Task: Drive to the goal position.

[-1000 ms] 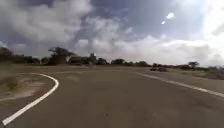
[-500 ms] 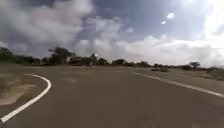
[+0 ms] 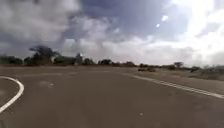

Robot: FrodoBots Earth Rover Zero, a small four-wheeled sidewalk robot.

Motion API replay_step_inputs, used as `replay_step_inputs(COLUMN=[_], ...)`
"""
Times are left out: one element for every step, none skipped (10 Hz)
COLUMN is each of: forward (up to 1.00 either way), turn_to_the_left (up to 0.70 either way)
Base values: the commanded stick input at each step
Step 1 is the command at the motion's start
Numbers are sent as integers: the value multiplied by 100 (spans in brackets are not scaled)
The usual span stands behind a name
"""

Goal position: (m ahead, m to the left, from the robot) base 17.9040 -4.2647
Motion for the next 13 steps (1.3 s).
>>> replay_step_inputs(forward=[100,100,100,100,100,100,100,100,100,100,100,100,100], turn_to_the_left=[0,0,0,0,0,0,0,0,0,0,0,0,0])
